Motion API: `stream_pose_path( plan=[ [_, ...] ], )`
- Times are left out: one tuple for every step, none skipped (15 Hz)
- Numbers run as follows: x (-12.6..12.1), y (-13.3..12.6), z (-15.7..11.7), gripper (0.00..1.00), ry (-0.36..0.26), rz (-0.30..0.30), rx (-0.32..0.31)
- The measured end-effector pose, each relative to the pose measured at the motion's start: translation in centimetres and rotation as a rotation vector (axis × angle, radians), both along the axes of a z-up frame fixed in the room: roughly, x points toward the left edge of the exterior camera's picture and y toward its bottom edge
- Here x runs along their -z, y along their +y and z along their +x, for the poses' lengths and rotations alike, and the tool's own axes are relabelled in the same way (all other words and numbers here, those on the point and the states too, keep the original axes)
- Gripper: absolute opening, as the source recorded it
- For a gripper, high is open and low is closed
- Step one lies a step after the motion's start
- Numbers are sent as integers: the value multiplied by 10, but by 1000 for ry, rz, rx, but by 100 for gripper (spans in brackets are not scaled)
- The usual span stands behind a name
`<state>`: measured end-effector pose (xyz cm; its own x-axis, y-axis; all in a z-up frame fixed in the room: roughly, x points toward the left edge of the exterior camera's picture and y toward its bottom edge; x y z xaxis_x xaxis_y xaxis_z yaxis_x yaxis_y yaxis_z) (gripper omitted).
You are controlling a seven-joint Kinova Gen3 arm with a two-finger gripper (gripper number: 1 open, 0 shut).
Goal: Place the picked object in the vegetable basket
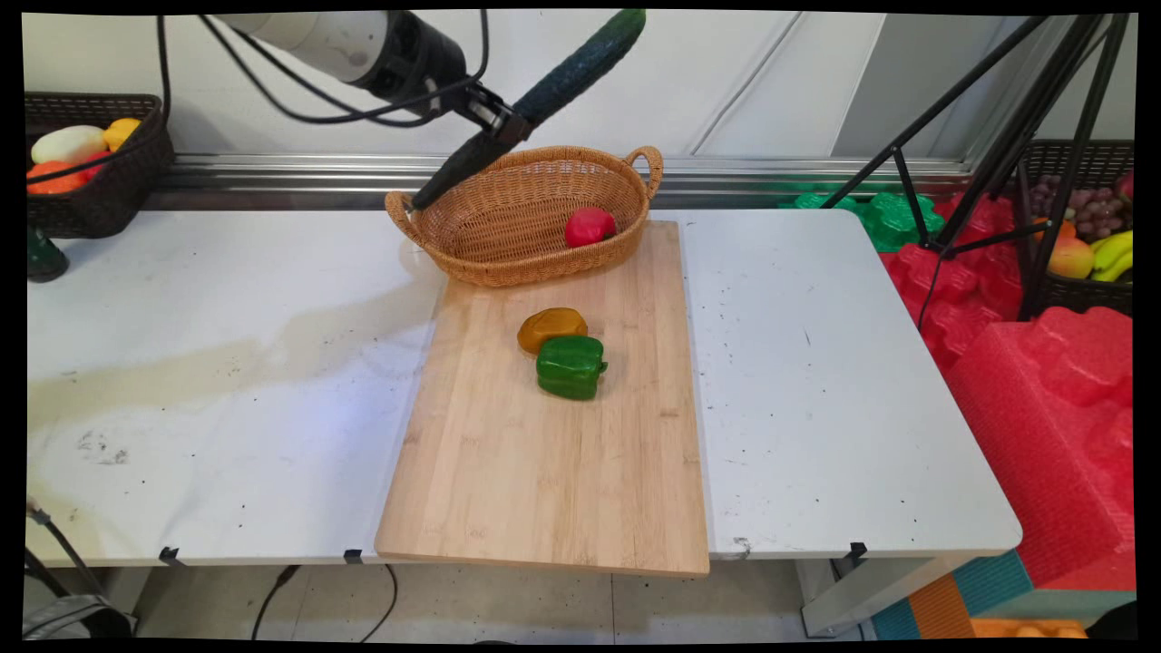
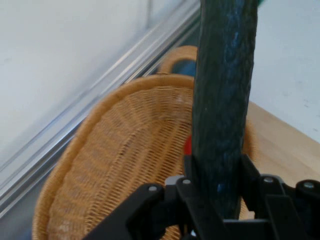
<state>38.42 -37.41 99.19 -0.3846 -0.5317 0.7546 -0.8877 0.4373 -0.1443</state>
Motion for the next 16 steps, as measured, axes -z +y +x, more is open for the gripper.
stream_pose_path(
  plan=[
    [2,-7,1,0,6,3,-26],
    [4,-13,2,0,9,6,-45],
    [7,-23,3,0,12,12,-71],
    [10,-30,3,0,16,18,-92],
    [13,-36,3,0,18,23,-107],
    [17,-45,3,0,23,31,-127],
    [21,-53,2,0,28,39,-142],
    [26,-60,1,0,33,48,-156],
    [31,-67,0,0,37,57,-169],
    [36,-74,-1,0,41,67,-180],
    [41,-81,-2,0,45,78,-190],
    [46,-86,-3,0,46,87,-197],
    [53,-93,-5,0,49,101,-207],
    [60,-100,-7,0,52,114,-215],
    [67,-107,-9,0,55,127,-223],
    [73,-113,-10,0,55,138,-228]
  ],
)
